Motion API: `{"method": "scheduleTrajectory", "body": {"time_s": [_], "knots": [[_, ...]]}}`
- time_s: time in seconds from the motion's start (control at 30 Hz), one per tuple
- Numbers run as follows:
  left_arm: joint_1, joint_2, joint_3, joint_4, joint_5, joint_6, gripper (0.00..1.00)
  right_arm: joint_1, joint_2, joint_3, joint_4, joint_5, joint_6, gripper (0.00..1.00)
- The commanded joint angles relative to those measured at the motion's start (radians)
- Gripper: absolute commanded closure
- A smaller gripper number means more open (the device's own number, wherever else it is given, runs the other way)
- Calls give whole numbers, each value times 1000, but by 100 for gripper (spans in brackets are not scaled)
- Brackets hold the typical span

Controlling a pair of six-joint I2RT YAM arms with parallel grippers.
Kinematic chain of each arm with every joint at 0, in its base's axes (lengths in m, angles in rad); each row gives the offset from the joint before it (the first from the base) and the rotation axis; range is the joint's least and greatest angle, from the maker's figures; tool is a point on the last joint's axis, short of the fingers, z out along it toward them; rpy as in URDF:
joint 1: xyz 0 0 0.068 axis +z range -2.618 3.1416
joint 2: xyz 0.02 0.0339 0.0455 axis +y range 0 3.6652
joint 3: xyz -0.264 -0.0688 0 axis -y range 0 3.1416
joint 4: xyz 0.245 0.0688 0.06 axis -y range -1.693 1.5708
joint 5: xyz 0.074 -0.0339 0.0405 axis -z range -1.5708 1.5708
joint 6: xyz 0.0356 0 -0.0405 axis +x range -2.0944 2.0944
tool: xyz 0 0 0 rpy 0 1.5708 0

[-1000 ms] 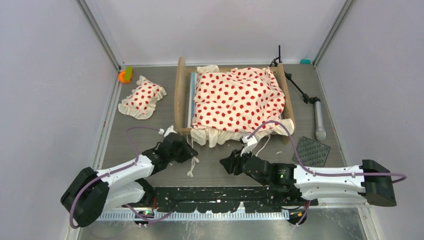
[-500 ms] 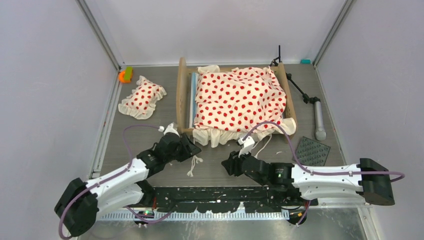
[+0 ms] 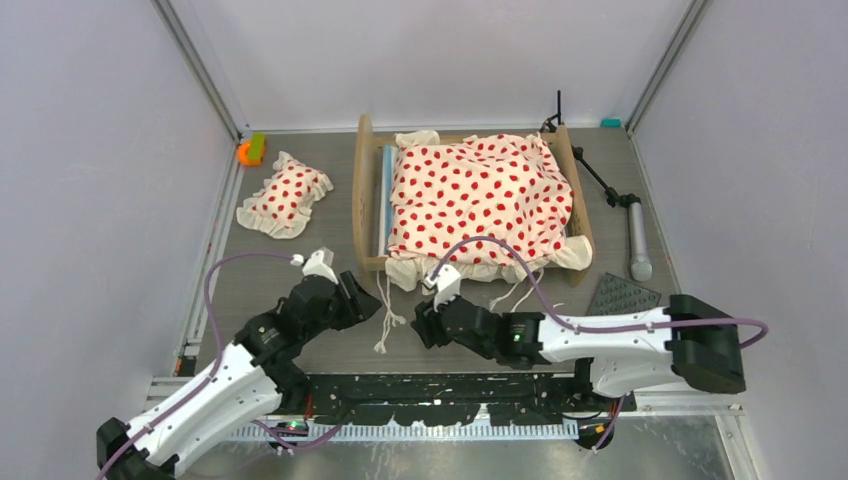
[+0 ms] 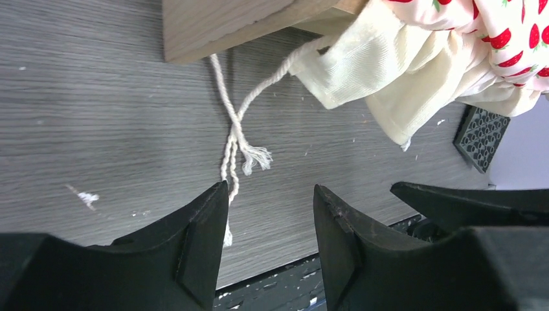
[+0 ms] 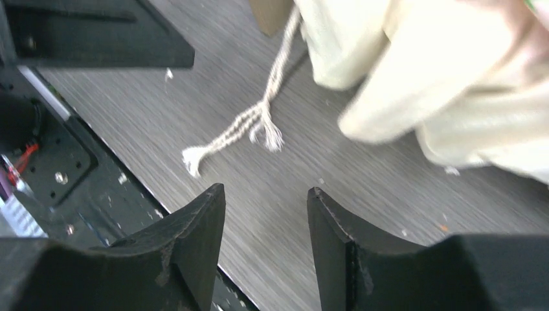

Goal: Set up the pet bed
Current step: Tie the ropes to the bed frame.

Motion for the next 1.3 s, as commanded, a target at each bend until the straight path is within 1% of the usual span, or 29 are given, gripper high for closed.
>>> {"method": "scheduleTrajectory", "body": {"time_s": [0.0, 0.1, 0.23, 0.33, 0.43, 0.53, 0.77, 1.17, 1.27], "knots": [[-3, -87, 20, -127, -68, 6, 47, -5, 139, 76, 128, 14, 19, 44], [-3, -136, 36, -192, -102, 15, 47, -6, 248, 126, 179, 7, 10, 43], [-3, -185, 64, -272, -147, 39, 46, -11, 382, 234, 161, 11, -23, 42], [-3, -210, 78, -302, -166, 45, 46, -16, 447, 270, 151, 33, -28, 42], [-3, -230, 78, -317, -177, 45, 45, -25, 465, 271, 162, 43, -21, 42], [-3, -239, 73, -322, -177, 47, 45, -42, 483, 266, 171, -10, -16, 44], [-3, -250, 73, -343, -183, 53, 45, -60, 522, 271, 157, -73, -28, 47], [-3, -280, 68, -358, -194, 50, 44, -76, 578, 287, 149, -94, -55, 51], [-3, -274, 69, -360, -194, 50, 43, -76, 589, 290, 145, -115, -68, 55]]}}
